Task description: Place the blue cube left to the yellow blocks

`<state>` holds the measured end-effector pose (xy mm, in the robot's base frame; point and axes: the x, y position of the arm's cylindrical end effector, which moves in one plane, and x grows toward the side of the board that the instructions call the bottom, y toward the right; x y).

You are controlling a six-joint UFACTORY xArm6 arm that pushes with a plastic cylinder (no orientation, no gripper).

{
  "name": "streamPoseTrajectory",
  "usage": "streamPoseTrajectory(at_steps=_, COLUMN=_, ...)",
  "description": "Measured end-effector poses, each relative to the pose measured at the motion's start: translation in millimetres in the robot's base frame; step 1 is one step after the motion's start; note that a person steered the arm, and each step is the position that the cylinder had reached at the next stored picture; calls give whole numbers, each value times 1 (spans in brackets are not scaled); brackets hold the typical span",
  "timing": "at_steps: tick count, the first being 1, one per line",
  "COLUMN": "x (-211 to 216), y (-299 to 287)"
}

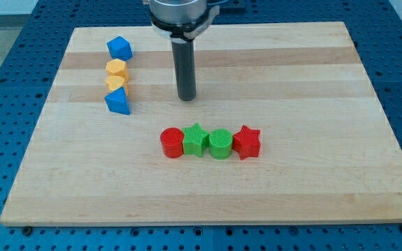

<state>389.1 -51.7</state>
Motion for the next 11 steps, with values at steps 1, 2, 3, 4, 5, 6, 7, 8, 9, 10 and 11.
streamPoseTrajectory(at_steps=1, x=-62, y=-46)
streamPoseTrajectory(at_steps=2, x=-133, y=-105)
streamPoseTrajectory(at_steps=3, x=-163, y=-118)
streamPoseTrajectory(at_steps=4, x=-165, y=-118)
streamPoseTrajectory(at_steps=5, x=-165, y=-120)
streamPoseTrajectory(at_steps=6, x=-145, y=-152)
streamPoseTrajectory(at_steps=7, x=-140, y=-153)
streamPoseTrajectory(at_steps=8, x=-131, y=-153)
streamPoseTrajectory(at_steps=9, x=-81, y=-151)
streamPoseTrajectory(at_steps=10, x=-81, y=-151)
streamPoseTrajectory(at_steps=11, x=-72, y=-155)
